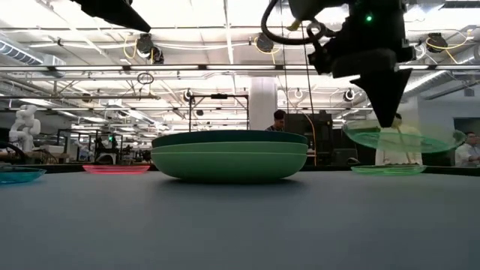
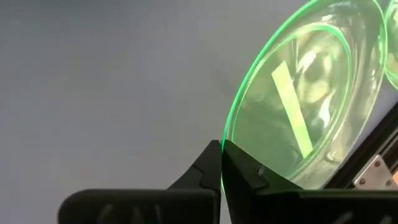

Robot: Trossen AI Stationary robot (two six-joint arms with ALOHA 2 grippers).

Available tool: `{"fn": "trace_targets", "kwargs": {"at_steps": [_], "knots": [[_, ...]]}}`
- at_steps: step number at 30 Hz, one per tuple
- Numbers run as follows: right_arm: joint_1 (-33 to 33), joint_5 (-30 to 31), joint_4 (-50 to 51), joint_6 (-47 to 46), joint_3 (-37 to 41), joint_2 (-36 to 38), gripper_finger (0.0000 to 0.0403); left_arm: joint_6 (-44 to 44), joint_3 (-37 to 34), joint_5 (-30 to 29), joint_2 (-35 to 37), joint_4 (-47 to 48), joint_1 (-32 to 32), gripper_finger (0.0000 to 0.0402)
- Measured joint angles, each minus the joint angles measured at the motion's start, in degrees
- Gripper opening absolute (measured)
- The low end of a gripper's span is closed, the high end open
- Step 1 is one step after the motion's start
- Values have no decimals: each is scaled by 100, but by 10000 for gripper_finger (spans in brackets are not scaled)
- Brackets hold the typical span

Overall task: Stack plastic plates
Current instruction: Stack the bottom transparent green plate on top of the transparent blue plate

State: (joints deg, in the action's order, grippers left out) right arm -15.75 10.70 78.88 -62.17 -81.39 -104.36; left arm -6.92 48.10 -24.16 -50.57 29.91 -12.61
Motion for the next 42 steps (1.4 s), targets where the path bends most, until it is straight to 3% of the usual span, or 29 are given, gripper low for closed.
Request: {"fn": "trace_targets", "kwargs": {"at_steps": [17, 32, 42], "knots": [[43, 899, 321, 1013, -875, 0, 0, 7, 0, 0, 1, -4, 1, 56], [297, 1051, -2516, 4773, -942, -52, 0, -26, 0, 0, 0, -7, 1, 56], [650, 1049, -3306, 5970, -942, -57, 0, -31, 0, 0, 0, -5, 1, 56]]}}
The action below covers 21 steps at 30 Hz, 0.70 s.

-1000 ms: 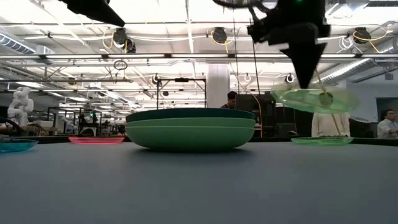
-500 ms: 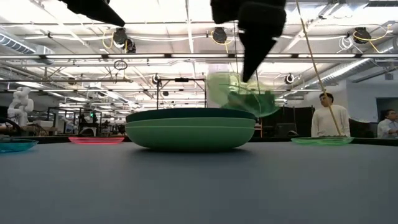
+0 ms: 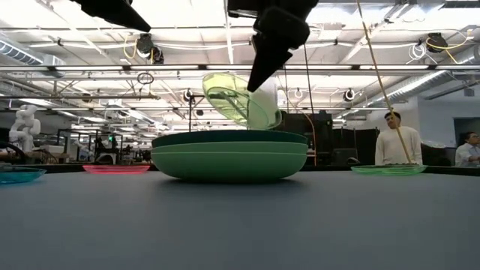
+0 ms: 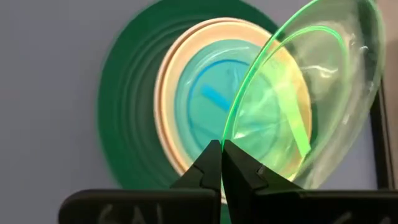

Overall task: Stack plastic plates
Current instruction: Stack the bottom transparent green plate on top of the transparent blue plate

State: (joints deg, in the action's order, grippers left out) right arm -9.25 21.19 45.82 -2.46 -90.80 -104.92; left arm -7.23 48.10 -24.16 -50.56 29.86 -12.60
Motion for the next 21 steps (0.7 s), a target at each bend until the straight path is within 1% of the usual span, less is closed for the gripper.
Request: {"fn": "trace_targets", "kwargs": {"at_steps": [7, 21], "knots": [[166, -14, -153, 379, 0, -2, 4, 21, 0, 0, 0, 3, 0, 56], [233, -26, -148, 468, 0, -2, 5, 31, 0, 0, 0, 7, -2, 56]]}}
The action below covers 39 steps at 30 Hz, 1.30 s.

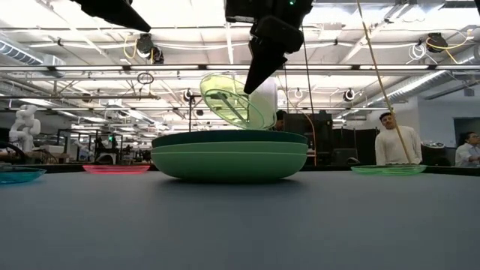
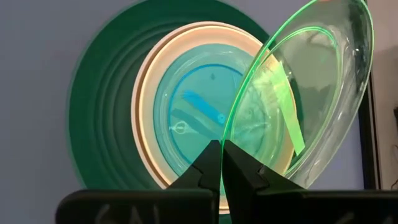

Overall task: Stack plastic plates
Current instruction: Stack the bottom transparent green plate on top of the transparent blue plate, then stack the transparent green plate on top of the transparent green plate

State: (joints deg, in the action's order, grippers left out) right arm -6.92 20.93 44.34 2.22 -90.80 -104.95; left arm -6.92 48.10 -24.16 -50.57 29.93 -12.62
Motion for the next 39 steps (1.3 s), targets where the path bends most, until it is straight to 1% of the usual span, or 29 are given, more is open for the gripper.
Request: {"fn": "trace_targets", "kwargs": {"at_steps": [15, 29, 32, 39], "knots": [[0, -9, 2, -2, 0, 0, 11, 9, 0, 0, 0, 2, 1, 56], [-2, -22, 2, -151, 2, 0, 63, 9, 0, 0, 0, 2, 2, 56], [-2, -132, 2, -175, 2, 0, 72, 14, 0, 0, 0, 2, 2, 56], [-23, -175, 76, -653, 2, 0, 84, 56, 0, 0, 1, 26, 1, 56]]}}
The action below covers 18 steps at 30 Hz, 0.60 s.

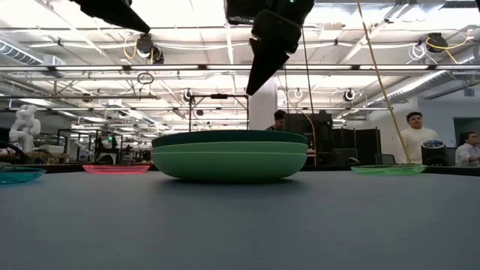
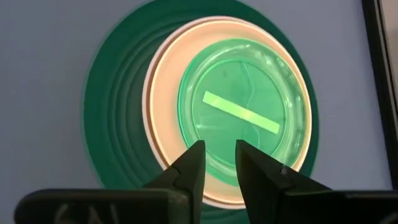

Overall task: Stack plastic plates
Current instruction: Stack the transparent green plate on top of the transparent green plate

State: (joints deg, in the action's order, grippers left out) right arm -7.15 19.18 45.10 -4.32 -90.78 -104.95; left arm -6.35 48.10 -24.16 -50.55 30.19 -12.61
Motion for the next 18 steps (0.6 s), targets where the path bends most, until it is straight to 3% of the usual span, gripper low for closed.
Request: {"fn": "trace_targets", "kwargs": {"at_steps": [10, 18], "knots": [[-79, 6, 175, -505, 1, 0, 82, 98, 0, 1, -1, 62, 0, 56], [-235, 206, 145, -96, 2, 28, 82, 202, 0, 2, 1, 162, 1, 56]]}}
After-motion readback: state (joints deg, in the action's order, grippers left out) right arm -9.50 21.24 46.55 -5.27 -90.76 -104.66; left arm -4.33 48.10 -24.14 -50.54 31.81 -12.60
